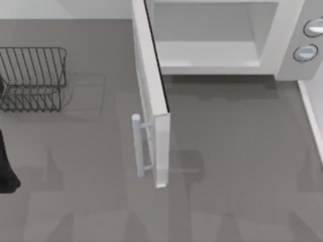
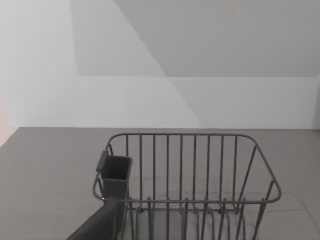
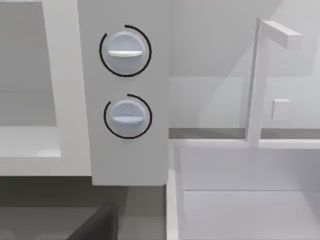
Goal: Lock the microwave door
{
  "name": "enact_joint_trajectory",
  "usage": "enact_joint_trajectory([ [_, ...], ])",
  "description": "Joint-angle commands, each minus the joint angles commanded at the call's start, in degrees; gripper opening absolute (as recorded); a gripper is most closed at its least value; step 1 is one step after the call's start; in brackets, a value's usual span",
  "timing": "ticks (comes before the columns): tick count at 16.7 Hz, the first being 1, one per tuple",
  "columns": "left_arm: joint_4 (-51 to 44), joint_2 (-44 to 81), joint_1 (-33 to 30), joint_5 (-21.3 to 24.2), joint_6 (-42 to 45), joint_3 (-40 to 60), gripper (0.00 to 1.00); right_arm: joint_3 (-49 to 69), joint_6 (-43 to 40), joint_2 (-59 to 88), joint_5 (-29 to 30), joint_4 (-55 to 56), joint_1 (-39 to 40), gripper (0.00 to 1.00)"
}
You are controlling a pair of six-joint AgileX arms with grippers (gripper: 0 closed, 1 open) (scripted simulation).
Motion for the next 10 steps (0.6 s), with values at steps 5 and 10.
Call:
enact_joint_trajectory([
  [5,-2.15,2.68,-0.69,0.73,1.29,2.06,1.0,0.0,0.0,0.0,0.0,0.0,0.0,1.0],
  [10,-12.49,15.46,-3.29,3.52,7.55,12.98,1.0,0.0,0.0,0.0,0.0,0.0,0.0,1.0],
])
